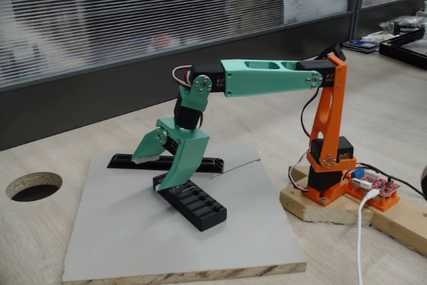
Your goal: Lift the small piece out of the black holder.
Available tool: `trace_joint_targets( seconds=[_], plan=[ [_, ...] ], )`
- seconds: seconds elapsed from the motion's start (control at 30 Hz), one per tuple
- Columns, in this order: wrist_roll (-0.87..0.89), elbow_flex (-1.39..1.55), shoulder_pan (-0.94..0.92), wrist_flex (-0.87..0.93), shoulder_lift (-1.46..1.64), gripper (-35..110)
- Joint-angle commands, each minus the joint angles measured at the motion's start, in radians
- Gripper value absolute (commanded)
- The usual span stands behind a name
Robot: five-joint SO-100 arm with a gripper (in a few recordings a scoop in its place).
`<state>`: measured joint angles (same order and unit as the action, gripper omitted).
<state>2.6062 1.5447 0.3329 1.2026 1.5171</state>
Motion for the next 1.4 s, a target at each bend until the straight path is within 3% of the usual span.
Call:
trace_joint_targets(
  seconds=[0.0,0.37,1.37],
  plan=[
    [0.020,-0.009,0.015,-0.005,0.017,59],
    [0.009,-0.009,-0.089,-0.005,-0.063,59],
    [0.012,0.000,-0.081,-0.003,-0.066,59]
  ],
)
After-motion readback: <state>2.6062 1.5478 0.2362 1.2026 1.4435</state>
